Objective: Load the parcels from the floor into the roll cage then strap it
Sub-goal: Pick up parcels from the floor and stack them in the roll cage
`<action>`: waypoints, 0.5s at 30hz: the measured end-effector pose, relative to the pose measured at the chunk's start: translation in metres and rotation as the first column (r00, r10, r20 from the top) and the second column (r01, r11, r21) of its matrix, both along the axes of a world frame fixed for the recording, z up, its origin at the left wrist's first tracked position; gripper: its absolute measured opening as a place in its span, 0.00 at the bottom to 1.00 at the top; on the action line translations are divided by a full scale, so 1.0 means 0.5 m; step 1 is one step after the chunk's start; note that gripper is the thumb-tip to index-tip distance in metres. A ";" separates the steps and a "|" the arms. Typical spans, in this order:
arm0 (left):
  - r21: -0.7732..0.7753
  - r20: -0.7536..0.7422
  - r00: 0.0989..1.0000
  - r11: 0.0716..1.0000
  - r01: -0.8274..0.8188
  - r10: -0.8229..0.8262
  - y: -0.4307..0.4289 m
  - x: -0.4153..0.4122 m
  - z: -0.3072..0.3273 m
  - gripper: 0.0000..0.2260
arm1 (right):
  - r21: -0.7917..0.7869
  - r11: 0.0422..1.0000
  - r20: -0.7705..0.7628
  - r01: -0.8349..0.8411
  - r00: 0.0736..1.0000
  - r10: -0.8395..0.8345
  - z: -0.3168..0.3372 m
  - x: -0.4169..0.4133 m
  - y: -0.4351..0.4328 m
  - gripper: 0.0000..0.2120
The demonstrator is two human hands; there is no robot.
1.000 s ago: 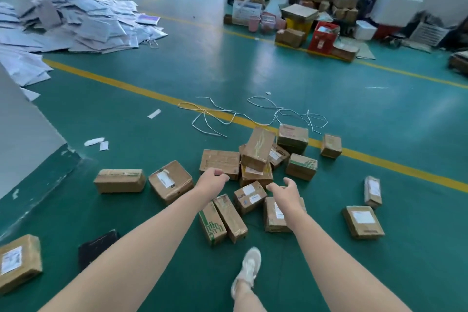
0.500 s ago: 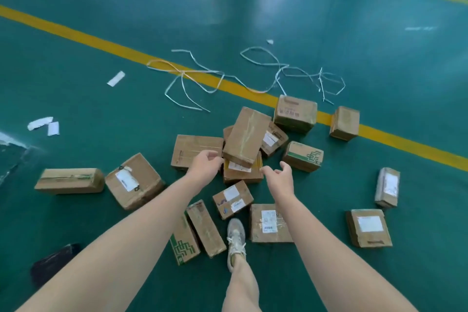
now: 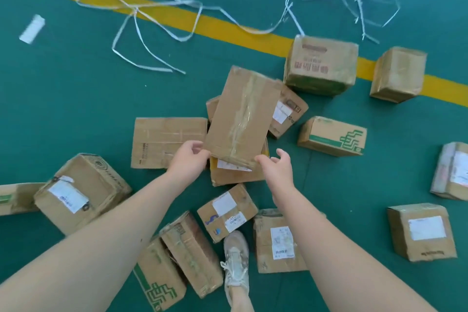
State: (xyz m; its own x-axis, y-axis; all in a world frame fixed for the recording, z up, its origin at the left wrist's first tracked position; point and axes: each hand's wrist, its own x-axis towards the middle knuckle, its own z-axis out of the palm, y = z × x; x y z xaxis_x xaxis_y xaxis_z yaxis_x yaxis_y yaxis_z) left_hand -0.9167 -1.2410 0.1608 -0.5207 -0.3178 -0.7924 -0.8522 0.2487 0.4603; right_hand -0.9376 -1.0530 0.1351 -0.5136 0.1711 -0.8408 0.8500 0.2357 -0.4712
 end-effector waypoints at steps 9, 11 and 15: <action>0.041 -0.012 0.999 0.998 -0.047 0.048 -0.020 -0.045 -0.305 0.21 | -0.024 0.999 0.019 -0.028 0.999 0.029 -0.292 -0.029 -0.025 0.34; 0.072 -0.032 0.998 0.996 -0.047 0.050 -0.013 -0.039 -0.331 0.18 | -0.041 0.999 0.018 -0.019 1.000 0.019 -0.315 -0.028 -0.027 0.31; 0.090 -0.063 0.988 0.987 -0.136 0.142 -0.002 -0.014 -0.344 0.18 | -0.075 0.997 0.021 0.036 0.999 -0.035 -0.324 -0.010 -0.027 0.30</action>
